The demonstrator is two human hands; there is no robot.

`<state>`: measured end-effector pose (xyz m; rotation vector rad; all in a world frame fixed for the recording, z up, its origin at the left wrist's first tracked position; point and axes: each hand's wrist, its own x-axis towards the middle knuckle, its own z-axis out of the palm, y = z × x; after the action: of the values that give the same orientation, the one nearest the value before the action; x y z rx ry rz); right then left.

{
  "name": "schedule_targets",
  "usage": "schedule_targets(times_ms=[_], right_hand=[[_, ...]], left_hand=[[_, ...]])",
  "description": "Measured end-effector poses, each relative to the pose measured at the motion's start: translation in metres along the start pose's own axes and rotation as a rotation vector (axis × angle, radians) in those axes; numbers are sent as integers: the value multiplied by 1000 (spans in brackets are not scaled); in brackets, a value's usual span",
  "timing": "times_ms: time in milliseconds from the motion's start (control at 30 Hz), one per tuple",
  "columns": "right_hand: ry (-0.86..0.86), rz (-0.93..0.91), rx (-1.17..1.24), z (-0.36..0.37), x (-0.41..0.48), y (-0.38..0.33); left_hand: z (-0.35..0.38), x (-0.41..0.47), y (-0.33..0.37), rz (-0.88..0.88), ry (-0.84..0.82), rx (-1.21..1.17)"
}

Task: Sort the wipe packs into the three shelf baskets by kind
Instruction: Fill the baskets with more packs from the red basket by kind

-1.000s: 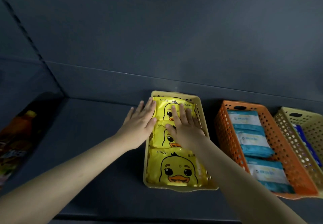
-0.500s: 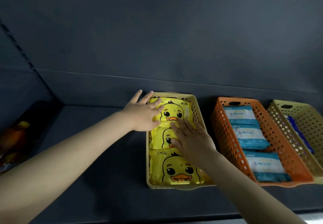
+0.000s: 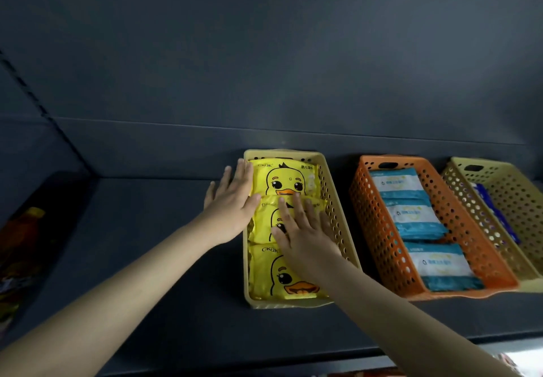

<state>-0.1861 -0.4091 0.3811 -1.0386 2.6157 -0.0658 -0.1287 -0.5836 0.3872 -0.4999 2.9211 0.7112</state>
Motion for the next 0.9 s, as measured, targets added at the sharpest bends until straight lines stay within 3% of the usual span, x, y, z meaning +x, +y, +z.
schedule_targets(times_ms=[200, 300, 400, 633, 900], right_hand=[[-50, -10, -21, 5, 8, 2], [-124, -169, -73, -11, -2, 11], [-203, -356, -271, -21, -10, 18], [-236, -438, -366, -16, -7, 16], [-316, -693, -465, -23, -5, 27]], left_hand=[[2, 0, -3, 14, 34, -24], [6, -17, -3, 45, -1, -93], [11, -39, 0, 71, -42, -155], [15, -47, 0, 74, -22, -144], [17, -61, 1, 54, -22, -158]])
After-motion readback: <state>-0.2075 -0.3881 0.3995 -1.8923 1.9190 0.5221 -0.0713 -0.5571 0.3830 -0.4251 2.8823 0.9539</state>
